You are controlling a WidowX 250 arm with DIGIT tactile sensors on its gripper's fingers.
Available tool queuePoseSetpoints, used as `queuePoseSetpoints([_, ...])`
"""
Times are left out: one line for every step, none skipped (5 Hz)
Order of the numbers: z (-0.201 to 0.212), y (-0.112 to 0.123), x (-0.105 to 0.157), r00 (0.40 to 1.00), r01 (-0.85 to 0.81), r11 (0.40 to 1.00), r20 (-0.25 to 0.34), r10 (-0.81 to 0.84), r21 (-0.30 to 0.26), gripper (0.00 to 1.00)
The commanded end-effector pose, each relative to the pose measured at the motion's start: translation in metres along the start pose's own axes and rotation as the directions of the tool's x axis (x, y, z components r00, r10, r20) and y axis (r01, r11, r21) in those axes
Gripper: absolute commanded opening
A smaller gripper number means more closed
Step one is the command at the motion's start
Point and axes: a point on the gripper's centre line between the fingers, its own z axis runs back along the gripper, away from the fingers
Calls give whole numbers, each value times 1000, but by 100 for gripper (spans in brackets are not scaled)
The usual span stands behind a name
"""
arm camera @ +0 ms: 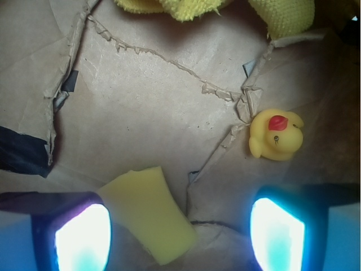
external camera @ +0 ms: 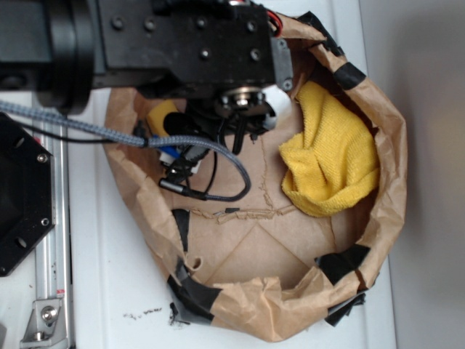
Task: Grab the green sponge.
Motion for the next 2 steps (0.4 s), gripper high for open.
queuePoseSetpoints([-31,-3,-6,965,236,971,105,-239,36,100])
queuePoseSetpoints([-48,7,-3,967,240,969,71,-244,59,100])
